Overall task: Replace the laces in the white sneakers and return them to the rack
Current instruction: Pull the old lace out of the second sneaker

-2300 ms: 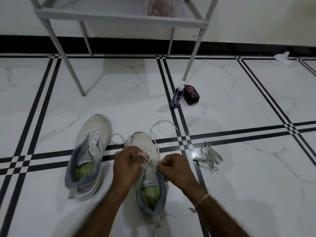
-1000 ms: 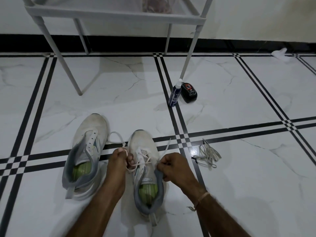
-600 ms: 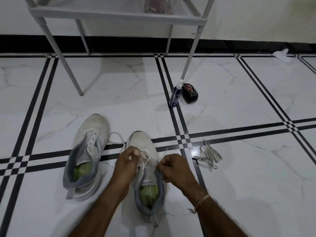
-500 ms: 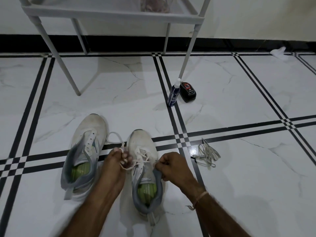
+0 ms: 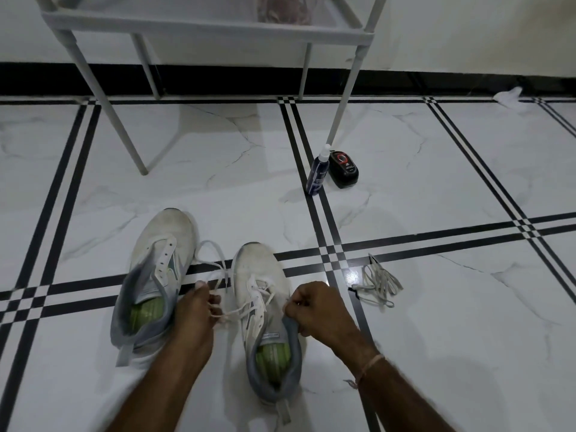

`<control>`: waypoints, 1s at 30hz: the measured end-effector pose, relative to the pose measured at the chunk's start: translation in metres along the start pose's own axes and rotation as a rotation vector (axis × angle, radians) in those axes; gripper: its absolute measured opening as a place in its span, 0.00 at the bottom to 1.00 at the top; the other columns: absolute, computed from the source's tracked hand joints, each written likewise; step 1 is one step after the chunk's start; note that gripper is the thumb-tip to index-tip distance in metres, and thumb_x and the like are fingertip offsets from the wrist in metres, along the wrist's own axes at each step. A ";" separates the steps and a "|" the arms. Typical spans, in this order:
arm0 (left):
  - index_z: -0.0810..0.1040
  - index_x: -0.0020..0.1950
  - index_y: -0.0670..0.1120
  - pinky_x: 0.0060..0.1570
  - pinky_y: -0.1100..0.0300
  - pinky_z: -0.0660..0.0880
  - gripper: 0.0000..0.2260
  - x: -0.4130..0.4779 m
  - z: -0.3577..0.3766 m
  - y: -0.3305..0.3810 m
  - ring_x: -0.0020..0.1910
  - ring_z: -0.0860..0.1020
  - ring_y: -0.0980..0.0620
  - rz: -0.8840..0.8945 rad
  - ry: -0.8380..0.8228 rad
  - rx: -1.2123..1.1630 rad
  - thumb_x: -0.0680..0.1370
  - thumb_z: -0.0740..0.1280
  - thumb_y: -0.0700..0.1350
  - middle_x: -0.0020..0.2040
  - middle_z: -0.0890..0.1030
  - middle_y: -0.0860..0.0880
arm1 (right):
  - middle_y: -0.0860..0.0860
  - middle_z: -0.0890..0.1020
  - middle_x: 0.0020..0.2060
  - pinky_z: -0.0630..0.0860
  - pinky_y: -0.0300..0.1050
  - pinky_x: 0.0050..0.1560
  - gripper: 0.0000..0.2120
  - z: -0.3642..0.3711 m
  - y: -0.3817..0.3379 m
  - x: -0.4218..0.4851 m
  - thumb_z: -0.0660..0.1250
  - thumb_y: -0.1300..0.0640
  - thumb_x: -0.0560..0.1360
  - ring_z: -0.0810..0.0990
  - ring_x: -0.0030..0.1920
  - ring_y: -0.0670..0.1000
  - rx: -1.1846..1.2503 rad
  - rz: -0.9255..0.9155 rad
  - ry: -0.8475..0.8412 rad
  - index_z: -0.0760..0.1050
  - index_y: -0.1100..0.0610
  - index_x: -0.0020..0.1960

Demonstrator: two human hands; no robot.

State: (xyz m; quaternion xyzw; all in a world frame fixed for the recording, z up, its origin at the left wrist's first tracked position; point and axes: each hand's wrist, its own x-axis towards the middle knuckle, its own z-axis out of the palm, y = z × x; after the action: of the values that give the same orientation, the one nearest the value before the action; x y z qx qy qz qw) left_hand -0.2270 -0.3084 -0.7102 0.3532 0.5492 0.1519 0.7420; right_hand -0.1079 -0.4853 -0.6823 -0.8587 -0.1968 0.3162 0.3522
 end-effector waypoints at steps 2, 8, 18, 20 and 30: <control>0.76 0.55 0.46 0.47 0.55 0.74 0.13 -0.012 0.000 -0.005 0.51 0.76 0.45 0.273 0.014 0.496 0.77 0.73 0.51 0.51 0.78 0.47 | 0.44 0.80 0.29 0.80 0.41 0.36 0.08 0.000 -0.004 -0.002 0.73 0.55 0.74 0.81 0.29 0.45 -0.049 -0.069 -0.009 0.79 0.50 0.52; 0.75 0.49 0.61 0.52 0.56 0.63 0.19 -0.038 0.000 -0.009 0.53 0.63 0.59 0.860 -0.147 1.250 0.66 0.66 0.70 0.53 0.68 0.58 | 0.51 0.79 0.51 0.74 0.38 0.50 0.13 0.008 -0.017 0.006 0.74 0.54 0.74 0.78 0.51 0.49 -0.229 -0.323 -0.083 0.79 0.49 0.58; 0.73 0.42 0.52 0.31 0.68 0.66 0.08 -0.031 -0.015 -0.011 0.32 0.76 0.60 0.784 -0.196 1.119 0.81 0.66 0.48 0.29 0.76 0.54 | 0.54 0.81 0.40 0.77 0.43 0.41 0.04 0.000 -0.004 0.005 0.66 0.60 0.82 0.77 0.41 0.52 0.770 0.032 -0.180 0.73 0.60 0.50; 0.73 0.41 0.51 0.32 0.66 0.67 0.09 -0.030 -0.014 -0.015 0.31 0.76 0.59 0.766 -0.205 1.124 0.81 0.66 0.49 0.29 0.76 0.53 | 0.51 0.84 0.40 0.79 0.43 0.42 0.07 0.002 -0.003 0.005 0.72 0.58 0.79 0.81 0.41 0.50 0.498 -0.098 -0.161 0.76 0.61 0.50; 0.72 0.41 0.52 0.30 0.66 0.66 0.09 -0.035 -0.013 -0.017 0.31 0.75 0.58 0.750 -0.261 1.085 0.81 0.66 0.49 0.28 0.74 0.55 | 0.59 0.82 0.40 0.74 0.38 0.39 0.13 0.016 -0.008 0.005 0.66 0.56 0.83 0.77 0.41 0.50 0.632 -0.007 -0.076 0.77 0.67 0.47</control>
State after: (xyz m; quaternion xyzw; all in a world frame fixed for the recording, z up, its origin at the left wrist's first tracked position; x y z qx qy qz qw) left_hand -0.2539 -0.3368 -0.6988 0.8585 0.2934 0.0578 0.4167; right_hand -0.1159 -0.4698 -0.6870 -0.6938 -0.1047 0.3923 0.5949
